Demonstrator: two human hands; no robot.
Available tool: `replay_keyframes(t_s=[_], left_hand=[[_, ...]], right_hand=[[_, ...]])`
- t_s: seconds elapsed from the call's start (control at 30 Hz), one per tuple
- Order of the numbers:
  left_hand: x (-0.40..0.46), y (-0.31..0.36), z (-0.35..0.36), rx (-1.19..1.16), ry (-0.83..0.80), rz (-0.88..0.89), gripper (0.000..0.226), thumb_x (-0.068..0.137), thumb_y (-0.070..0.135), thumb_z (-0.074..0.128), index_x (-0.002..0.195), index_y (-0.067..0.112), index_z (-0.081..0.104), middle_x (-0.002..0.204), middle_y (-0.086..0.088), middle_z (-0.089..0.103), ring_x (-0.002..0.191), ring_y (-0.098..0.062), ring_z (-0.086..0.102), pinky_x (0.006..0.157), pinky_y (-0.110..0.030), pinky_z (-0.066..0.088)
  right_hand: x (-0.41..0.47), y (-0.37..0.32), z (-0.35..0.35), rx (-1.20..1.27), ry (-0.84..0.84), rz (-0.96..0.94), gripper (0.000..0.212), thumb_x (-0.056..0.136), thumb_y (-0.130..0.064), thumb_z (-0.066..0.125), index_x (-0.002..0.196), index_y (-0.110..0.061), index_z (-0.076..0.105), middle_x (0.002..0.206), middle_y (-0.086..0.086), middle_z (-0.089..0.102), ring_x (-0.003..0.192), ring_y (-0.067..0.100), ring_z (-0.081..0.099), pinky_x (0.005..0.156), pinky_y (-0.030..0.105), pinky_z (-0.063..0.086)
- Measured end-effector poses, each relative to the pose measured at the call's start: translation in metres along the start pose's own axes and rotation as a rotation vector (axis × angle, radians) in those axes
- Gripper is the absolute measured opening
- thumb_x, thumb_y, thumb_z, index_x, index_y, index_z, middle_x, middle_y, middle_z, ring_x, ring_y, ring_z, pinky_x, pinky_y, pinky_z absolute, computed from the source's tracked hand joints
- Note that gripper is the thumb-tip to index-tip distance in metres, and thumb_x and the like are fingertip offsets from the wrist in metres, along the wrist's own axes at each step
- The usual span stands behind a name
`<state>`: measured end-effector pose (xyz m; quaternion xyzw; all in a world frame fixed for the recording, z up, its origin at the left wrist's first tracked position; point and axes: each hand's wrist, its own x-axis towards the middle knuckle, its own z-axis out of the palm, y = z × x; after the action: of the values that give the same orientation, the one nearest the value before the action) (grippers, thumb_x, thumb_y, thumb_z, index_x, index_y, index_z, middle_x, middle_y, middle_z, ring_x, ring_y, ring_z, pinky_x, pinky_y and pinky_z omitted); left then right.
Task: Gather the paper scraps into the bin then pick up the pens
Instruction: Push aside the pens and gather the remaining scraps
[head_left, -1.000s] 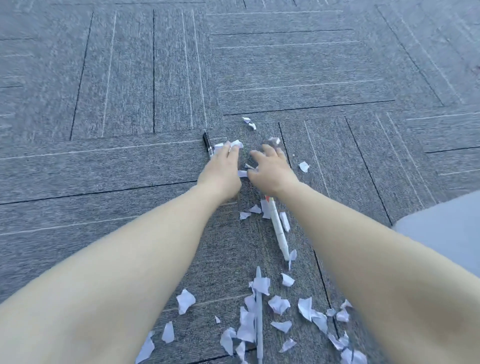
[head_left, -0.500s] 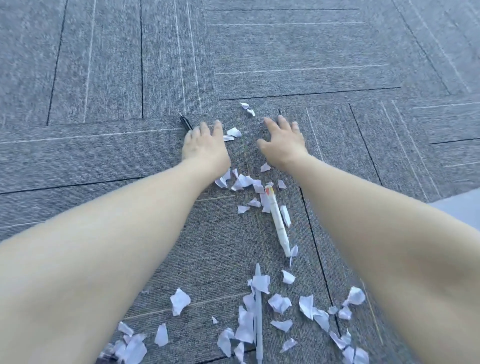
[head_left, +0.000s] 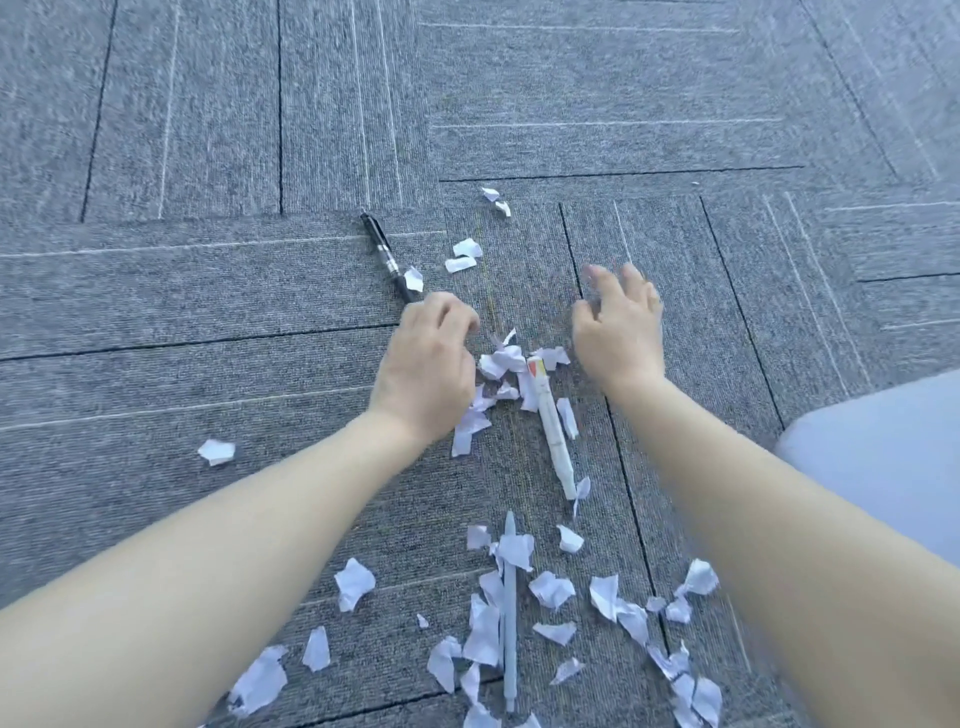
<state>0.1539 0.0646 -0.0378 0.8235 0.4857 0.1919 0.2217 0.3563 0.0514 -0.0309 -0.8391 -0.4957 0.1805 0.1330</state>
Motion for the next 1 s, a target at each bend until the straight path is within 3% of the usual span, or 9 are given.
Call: replay_keyframes(t_s=[0.1, 0.2, 0.3, 0.47, 0.53, 0.6, 0.7, 0.77, 1.0], left_hand=[[0.031, -0.002, 0.007, 0.064, -0.138, -0.095, 0.05, 0.091, 0.015, 0.037, 0.141, 0.017, 0.032, 0.154, -0.015, 0.018, 0.142, -0.031, 0.012, 0.118, -0.044, 0.012], [0.064, -0.005, 0.012, 0.109, -0.238, -0.24, 0.059, 0.092, 0.023, 0.033, 0.149, 0.024, 0.015, 0.158, -0.015, 0.002, 0.145, -0.034, -0.003, 0.118, -0.046, 0.002], [0.076, -0.001, 0.015, 0.182, -0.293, -0.282, 0.061, 0.087, 0.022, 0.033, 0.147, 0.024, 0.019, 0.157, -0.013, 0.015, 0.143, -0.037, 0.007, 0.117, -0.05, 0.007], [0.015, -0.005, 0.011, 0.172, -0.257, 0.025, 0.053, 0.083, 0.012, 0.034, 0.134, 0.009, 0.047, 0.145, -0.013, 0.04, 0.136, -0.032, 0.029, 0.116, -0.044, 0.019], [-0.022, -0.008, 0.001, 0.041, -0.214, 0.074, 0.043, 0.085, 0.006, 0.037, 0.124, 0.002, 0.056, 0.132, -0.014, 0.053, 0.127, -0.028, 0.042, 0.112, -0.032, 0.026], [-0.054, -0.011, -0.012, -0.058, -0.188, 0.085, 0.033, 0.088, 0.001, 0.042, 0.114, 0.003, 0.062, 0.118, -0.01, 0.06, 0.115, -0.023, 0.05, 0.102, -0.024, 0.036], [-0.074, -0.018, -0.019, -0.128, -0.119, 0.082, 0.032, 0.09, 0.01, 0.039, 0.112, 0.005, 0.061, 0.118, -0.01, 0.054, 0.114, -0.021, 0.046, 0.1, -0.019, 0.033], [-0.07, -0.022, -0.018, -0.104, -0.092, 0.062, 0.035, 0.091, 0.018, 0.04, 0.121, 0.01, 0.056, 0.131, -0.011, 0.045, 0.125, -0.024, 0.038, 0.108, -0.029, 0.03], [-0.029, -0.024, -0.006, -0.123, -0.146, -0.086, 0.057, 0.095, 0.028, 0.042, 0.147, 0.022, 0.02, 0.158, -0.001, 0.004, 0.145, -0.015, -0.003, 0.119, -0.037, 0.006]], right_hand=[[-0.009, -0.003, 0.011, 0.06, -0.085, -0.057, 0.051, 0.098, -0.026, 0.04, 0.149, -0.02, 0.034, 0.16, 0.006, 0.021, 0.149, 0.024, 0.009, 0.121, 0.041, 0.003], [-0.036, -0.017, 0.022, 0.116, -0.148, -0.238, 0.047, 0.099, -0.02, 0.04, 0.146, -0.015, 0.04, 0.157, 0.003, 0.028, 0.147, 0.022, 0.012, 0.12, 0.037, 0.008], [-0.058, -0.023, 0.027, 0.1, -0.206, -0.38, 0.045, 0.097, -0.014, 0.041, 0.141, -0.011, 0.046, 0.154, 0.003, 0.034, 0.146, 0.023, 0.018, 0.12, 0.035, 0.013], [-0.095, -0.027, 0.021, 0.028, -0.313, -0.61, 0.03, 0.092, -0.011, 0.046, 0.116, -0.009, 0.065, 0.131, 0.005, 0.058, 0.122, 0.026, 0.047, 0.105, 0.038, 0.04], [-0.106, -0.026, 0.015, 0.076, -0.256, -0.666, 0.026, 0.088, -0.011, 0.047, 0.1, -0.01, 0.07, 0.112, 0.003, 0.067, 0.103, 0.024, 0.058, 0.087, 0.04, 0.052], [-0.098, -0.028, 0.009, 0.182, -0.105, -0.584, 0.027, 0.087, -0.011, 0.046, 0.099, -0.011, 0.07, 0.109, 0.001, 0.069, 0.103, 0.021, 0.06, 0.084, 0.039, 0.053], [-0.047, -0.041, 0.006, 0.181, -0.05, -0.344, 0.04, 0.092, -0.012, 0.046, 0.13, -0.017, 0.055, 0.139, 0.001, 0.052, 0.129, 0.021, 0.042, 0.107, 0.036, 0.036], [-0.003, -0.055, 0.01, 0.059, -0.15, -0.255, 0.054, 0.095, -0.021, 0.045, 0.148, -0.024, 0.034, 0.158, 0.003, 0.027, 0.144, 0.025, 0.021, 0.116, 0.039, 0.019], [0.096, -0.1, 0.02, -0.107, -0.291, -0.208, 0.068, 0.094, -0.023, 0.046, 0.154, -0.029, 0.013, 0.164, 0.001, -0.004, 0.15, 0.026, 0.001, 0.12, 0.044, 0.015]])
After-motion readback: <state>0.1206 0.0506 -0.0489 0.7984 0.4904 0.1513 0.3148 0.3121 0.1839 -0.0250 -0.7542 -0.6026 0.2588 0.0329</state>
